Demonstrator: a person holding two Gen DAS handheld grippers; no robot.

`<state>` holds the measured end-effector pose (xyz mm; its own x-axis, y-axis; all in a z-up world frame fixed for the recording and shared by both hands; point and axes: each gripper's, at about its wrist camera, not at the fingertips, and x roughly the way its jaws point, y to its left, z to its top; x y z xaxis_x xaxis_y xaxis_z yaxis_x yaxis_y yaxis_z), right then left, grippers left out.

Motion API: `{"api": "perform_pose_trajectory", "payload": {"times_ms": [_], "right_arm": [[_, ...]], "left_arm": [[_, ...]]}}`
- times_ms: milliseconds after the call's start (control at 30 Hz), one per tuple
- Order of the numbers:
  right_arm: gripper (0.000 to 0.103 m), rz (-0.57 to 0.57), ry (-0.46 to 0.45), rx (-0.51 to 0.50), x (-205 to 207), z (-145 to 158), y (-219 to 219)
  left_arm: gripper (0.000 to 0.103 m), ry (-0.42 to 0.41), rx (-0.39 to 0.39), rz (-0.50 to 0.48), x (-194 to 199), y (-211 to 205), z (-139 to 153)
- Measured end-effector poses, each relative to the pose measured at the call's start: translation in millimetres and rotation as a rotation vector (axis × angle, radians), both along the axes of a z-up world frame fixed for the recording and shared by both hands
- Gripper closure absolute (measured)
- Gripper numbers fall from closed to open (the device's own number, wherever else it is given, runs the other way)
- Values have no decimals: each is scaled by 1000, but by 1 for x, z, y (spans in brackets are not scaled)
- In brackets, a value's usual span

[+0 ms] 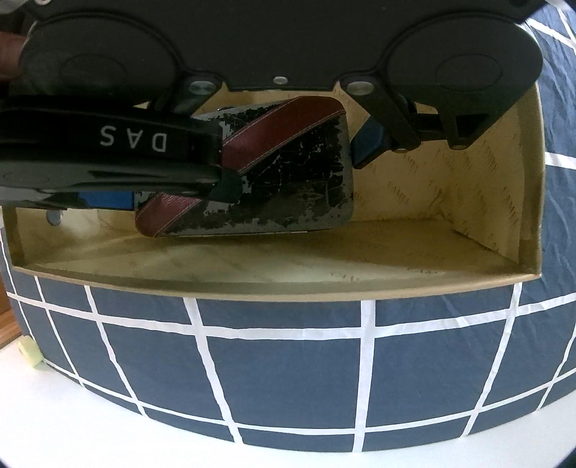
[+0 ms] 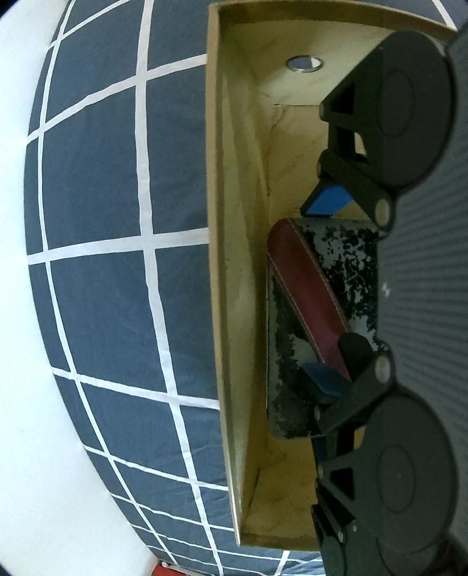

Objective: Organize objects
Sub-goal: 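Lower the phone case into the box and open the right gripper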

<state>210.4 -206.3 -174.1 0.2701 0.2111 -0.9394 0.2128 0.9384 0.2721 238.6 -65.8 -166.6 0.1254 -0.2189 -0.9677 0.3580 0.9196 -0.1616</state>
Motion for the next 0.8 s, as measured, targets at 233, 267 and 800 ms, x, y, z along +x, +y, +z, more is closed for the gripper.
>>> {"api": "perform_pose_trajectory", "payload": {"times_ms": [233, 267, 800], "right_arm": [[17, -13, 21, 5, 5, -7, -4], [17, -19, 25, 7, 5, -9, -4], [17, -43, 6, 12, -4, 3, -10]], "left_arm": [[21, 23, -11, 8, 6, 0, -8], [21, 29, -15, 11, 6, 1, -9], [20, 0, 2, 60, -5, 2, 6]]}}
